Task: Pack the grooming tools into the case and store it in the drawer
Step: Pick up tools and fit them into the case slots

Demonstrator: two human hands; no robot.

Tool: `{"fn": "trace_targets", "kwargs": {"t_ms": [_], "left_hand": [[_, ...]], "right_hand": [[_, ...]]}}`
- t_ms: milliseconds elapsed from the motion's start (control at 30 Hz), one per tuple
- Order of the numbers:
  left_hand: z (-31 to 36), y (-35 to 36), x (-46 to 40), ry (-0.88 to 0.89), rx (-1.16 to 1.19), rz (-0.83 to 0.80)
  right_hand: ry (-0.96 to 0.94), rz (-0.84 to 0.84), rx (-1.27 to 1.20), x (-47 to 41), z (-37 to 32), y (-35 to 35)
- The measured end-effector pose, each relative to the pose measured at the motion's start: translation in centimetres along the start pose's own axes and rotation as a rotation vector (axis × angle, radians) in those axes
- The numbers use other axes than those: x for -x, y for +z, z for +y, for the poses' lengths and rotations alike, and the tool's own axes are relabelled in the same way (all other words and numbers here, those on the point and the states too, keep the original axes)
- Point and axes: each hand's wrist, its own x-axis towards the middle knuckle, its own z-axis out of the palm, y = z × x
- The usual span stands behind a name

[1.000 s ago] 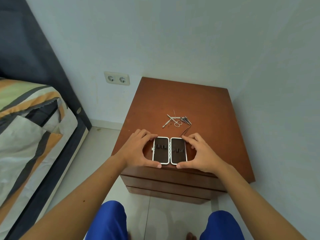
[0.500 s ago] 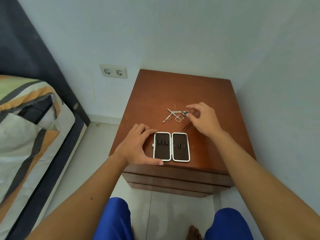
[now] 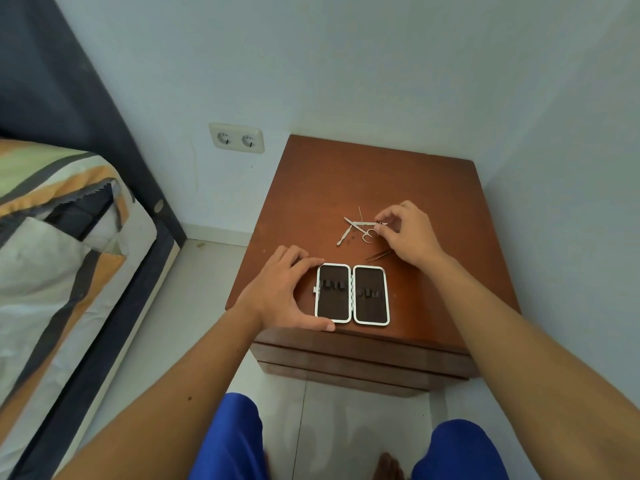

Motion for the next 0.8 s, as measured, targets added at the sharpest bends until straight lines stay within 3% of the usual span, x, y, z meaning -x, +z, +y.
{"fn": "trace_targets", "kwargs": {"t_ms": [167,333,567,800], "left_hand": [[0.1,-0.1,0.0,-0.011,0.003,-0.006],[0.3,-0.1,0.1,0.004,-0.01,0.015],[0.3,0.0,0.1,0.046,-0.048,0.054],[0.3,0.0,0.1,0.049,-0.049,0.06]], "right_hand": [[-0.012,0.06,-0.279,1.3,-2.4,-0.7],[-0.055,-0.161,-0.502,3.3,-4.8,0.8],[-0.04,-0.27,-0.47,4.5,-4.5,3.9],[-0.163,-0.272,-0.205,5.5,-5.3,4.0]]}}
